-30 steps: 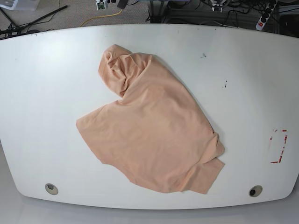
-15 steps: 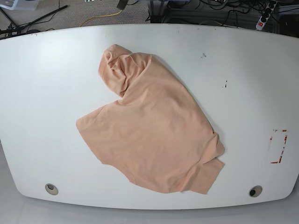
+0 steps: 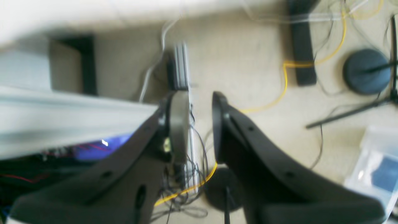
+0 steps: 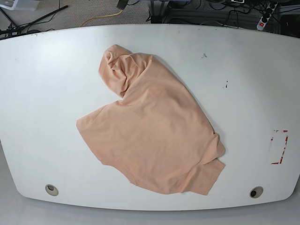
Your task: Fold the T-shirt properly
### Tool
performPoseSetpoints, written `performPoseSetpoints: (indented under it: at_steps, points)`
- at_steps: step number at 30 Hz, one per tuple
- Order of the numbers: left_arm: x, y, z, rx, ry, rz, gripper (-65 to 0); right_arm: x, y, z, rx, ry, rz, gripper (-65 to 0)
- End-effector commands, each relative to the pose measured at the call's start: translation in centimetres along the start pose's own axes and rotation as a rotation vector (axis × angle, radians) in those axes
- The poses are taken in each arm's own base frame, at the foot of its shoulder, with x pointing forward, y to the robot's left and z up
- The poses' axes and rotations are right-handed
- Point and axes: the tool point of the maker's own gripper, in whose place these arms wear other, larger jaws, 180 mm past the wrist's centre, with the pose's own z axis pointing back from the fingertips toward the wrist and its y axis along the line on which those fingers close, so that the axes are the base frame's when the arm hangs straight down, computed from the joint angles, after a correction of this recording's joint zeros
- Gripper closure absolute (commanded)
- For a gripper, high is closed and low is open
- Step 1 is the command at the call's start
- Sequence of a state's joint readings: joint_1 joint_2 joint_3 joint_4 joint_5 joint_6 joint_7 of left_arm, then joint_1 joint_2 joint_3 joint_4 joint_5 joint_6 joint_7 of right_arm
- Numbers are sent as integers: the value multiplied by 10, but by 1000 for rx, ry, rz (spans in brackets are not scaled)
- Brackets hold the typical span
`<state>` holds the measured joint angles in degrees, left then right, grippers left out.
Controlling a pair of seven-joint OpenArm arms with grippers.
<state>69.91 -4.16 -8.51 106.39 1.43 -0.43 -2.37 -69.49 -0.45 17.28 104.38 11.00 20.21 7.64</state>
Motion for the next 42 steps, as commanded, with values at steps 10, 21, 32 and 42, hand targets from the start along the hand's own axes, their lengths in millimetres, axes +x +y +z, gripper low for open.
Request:
performPoseSetpoints:
  at_steps: [10,21,32,42]
  points:
    - [31,3,18,1,-77,71,-526,69,15,4,44,-190,-12,-124]
    - [58,26,1,60,-170,137,-528,118,23,-28,76,-351,6,-132]
    - [97,33,-21,80,-291,154,-529,147,29,-71,102,-317,44,-369]
    - [106,34,-25,83,-317,151,-526,197,31,-113,128,-277,154,-460]
